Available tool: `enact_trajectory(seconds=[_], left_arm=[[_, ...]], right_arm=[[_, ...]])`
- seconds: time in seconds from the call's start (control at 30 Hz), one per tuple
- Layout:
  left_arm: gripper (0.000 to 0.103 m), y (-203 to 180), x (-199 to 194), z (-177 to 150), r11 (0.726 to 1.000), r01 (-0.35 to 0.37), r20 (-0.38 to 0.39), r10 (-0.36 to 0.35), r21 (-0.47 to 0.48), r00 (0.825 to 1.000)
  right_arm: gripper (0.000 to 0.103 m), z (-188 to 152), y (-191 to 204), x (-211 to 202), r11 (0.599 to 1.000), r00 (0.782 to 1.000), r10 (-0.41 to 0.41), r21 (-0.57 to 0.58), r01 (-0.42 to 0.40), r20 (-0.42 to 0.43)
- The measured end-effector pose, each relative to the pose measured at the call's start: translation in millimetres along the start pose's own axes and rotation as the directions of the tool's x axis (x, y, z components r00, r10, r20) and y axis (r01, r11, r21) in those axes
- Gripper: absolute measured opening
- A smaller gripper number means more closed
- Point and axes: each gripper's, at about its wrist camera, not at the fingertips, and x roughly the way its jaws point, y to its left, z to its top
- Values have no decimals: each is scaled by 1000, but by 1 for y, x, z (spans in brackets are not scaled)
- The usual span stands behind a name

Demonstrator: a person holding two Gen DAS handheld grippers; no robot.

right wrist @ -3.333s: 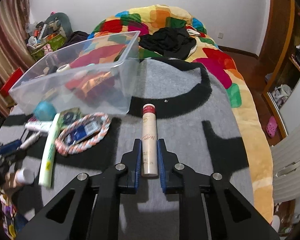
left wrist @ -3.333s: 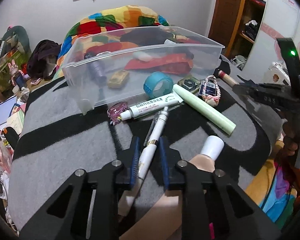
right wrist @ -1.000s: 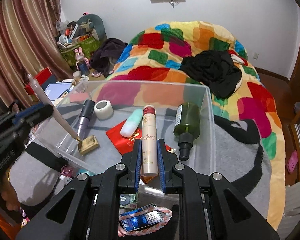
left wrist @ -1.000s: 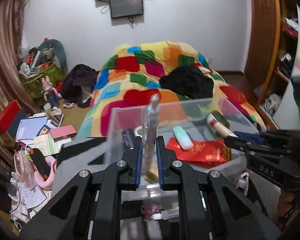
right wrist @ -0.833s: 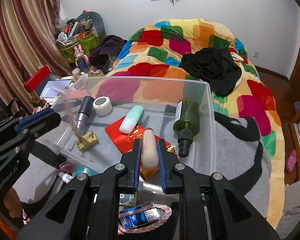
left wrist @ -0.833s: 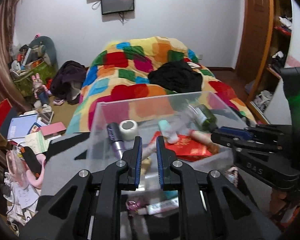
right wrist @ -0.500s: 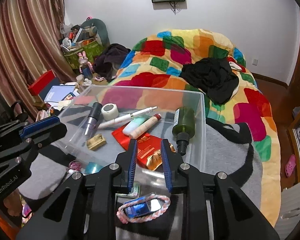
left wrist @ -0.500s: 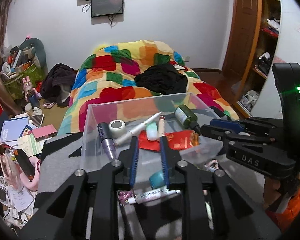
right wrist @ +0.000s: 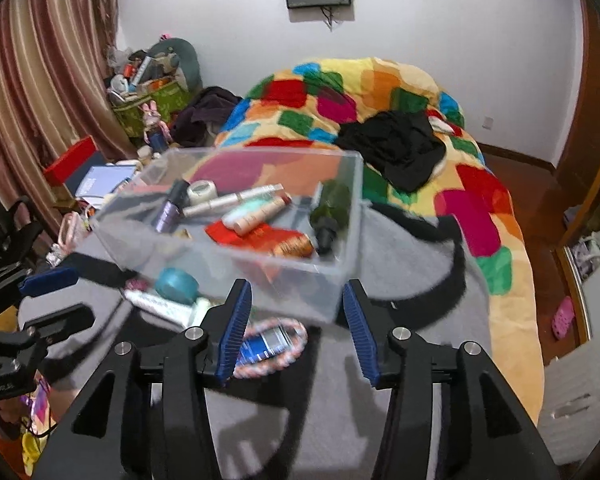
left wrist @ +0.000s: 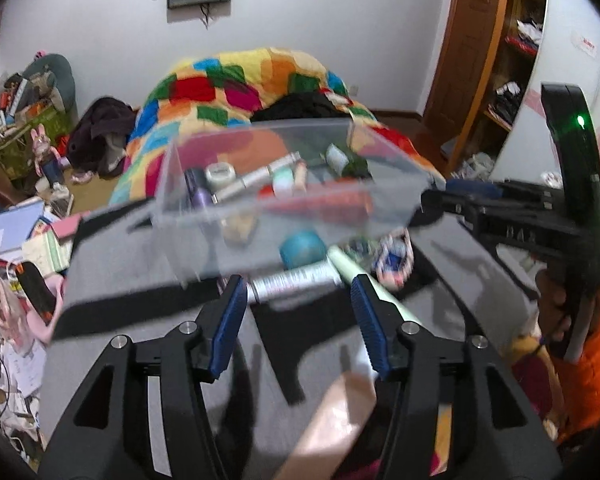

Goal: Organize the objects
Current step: 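Grasp the braided bracelet with the right gripper while the left grasps the beige foundation tube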

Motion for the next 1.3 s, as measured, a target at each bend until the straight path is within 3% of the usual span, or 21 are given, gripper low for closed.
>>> enact_trajectory(seconds=[0.1, 0.43, 0.63, 0.67, 0.77, 0.83, 0.9, 1.0, 1.3], left_arm=[[63, -6, 4, -17, 1000, 18, -36, -18, 8, 999], [64, -18, 22, -54, 998, 48, -135, -42, 38, 990], [64, -27, 27, -56, 996, 33, -102, -25, 82, 994], [63, -27, 27, -56, 996, 26, -93, -19, 84, 995], [47, -28, 25, -59, 996, 20, -76, -13, 87, 997], [36, -25, 24, -57, 996, 15, -72, -8, 84, 997], [29, -21, 24, -56, 997, 10, -71, -5, 71, 997], [28, -15, 23, -54, 999, 8, -69, -5, 44, 998], [22, 1, 22, -46, 999, -19, -38, 17, -42, 999]], right_arm=[[45, -12, -7, 6, 1000, 999, -15, 12, 16, -42], [45, -39, -19, 35, 996, 988, 7, 88, 7, -152], [45, -31, -19, 50, 994, 987, 17, 109, 1, -162], [45, -30, -18, 51, 994, 987, 19, 107, -2, -160], [44, -30, -16, 55, 995, 988, 24, 99, -9, -155], [30, -30, -14, 56, 996, 987, 25, 90, -10, -159], [26, -31, -12, 56, 998, 988, 5, 64, 5, -155], [12, -34, -12, 52, 999, 989, 14, 47, -7, -149], [7, -43, -21, 33, 998, 994, -9, 62, 16, -108]])
